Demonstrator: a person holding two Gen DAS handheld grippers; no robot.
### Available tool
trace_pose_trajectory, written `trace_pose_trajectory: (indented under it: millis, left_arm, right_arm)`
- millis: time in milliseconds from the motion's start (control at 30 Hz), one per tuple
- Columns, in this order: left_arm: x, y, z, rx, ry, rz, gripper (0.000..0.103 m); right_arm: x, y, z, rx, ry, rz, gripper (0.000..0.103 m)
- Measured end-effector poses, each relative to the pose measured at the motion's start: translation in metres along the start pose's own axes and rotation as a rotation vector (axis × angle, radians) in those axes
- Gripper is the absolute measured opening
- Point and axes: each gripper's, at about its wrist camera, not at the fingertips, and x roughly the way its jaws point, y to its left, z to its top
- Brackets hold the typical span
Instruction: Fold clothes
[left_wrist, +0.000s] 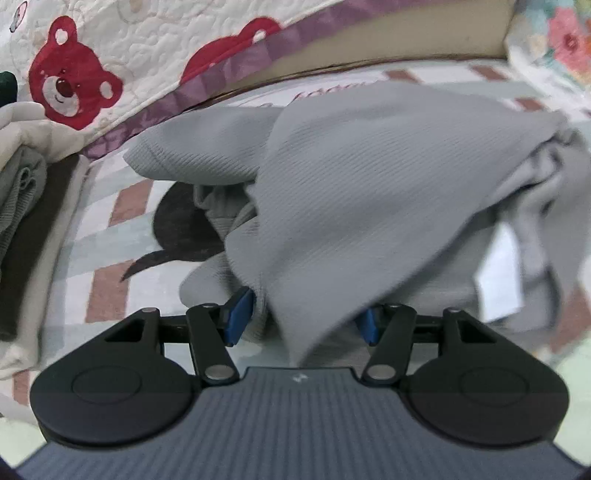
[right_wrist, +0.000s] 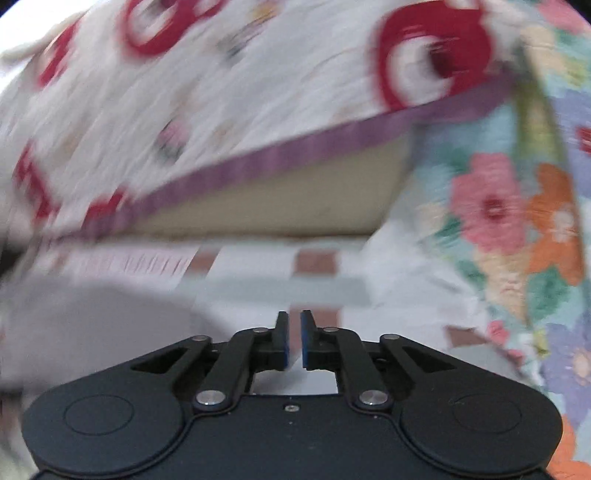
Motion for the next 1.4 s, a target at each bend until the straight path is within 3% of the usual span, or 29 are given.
trace_pose_trajectory:
  millis: [67, 167, 433, 600, 700, 800, 867, 967, 1100, 1200, 1400]
  left_arm:
    - [0.002, 0.005, 0.002, -0.019, 0.015, 0.005, 0.013]
    - [-0.005, 0.014, 0.006, -0.074, 0.041, -0.011, 0.009]
    - [-0.046, 0.03, 0.029, -0.172, -0.16, 0.029, 0.006]
    - [-0.047, 0.042, 0.03, -0.233, -0.181, -0.001, 0.006]
    - [-0.044, 0.046, 0.028, -0.251, -0.182, -0.015, 0.006]
    - [-0.045, 0.046, 0.025, -0.251, -0.188, -0.014, 0.006]
    - [-0.046, 0.046, 0.023, -0.246, -0.193, -0.002, 0.006]
    - [-0.046, 0.041, 0.022, -0.221, -0.199, 0.036, 0.008]
    - [-0.053, 0.034, 0.024, -0.203, -0.213, 0.025, 0.008]
    - [-0.053, 0.032, 0.022, -0.204, -0.219, 0.028, 0.009]
    - [-0.038, 0.032, 0.016, -0.242, -0.167, -0.052, 0.011]
  right_arm:
    - [0.007, 0.02, -0.016, -0.086, 0.024, 0.04, 0.037]
    - [0.015, 0.044, -0.029, -0.19, 0.009, 0.071, 0.044]
    - [0.051, 0.098, -0.036, -0.606, 0.063, -0.009, 0.047]
    - [0.061, 0.117, -0.038, -0.71, 0.075, -0.008, 0.057]
    - [0.073, 0.125, -0.032, -0.663, 0.067, -0.016, 0.058]
    - [0.085, 0.126, -0.027, -0.524, 0.064, -0.017, 0.053]
    - [0.091, 0.123, -0.021, -0.414, 0.056, -0.042, 0.016]
    - [0.084, 0.117, -0.007, -0.302, 0.023, -0.078, 0.008]
    - [0.068, 0.109, 0.016, -0.177, -0.032, -0.079, 0.007]
    - [0.039, 0.107, 0.044, -0.105, -0.115, -0.027, 0.007]
    - [-0.016, 0.109, 0.092, -0.011, -0.275, 0.028, 0.006]
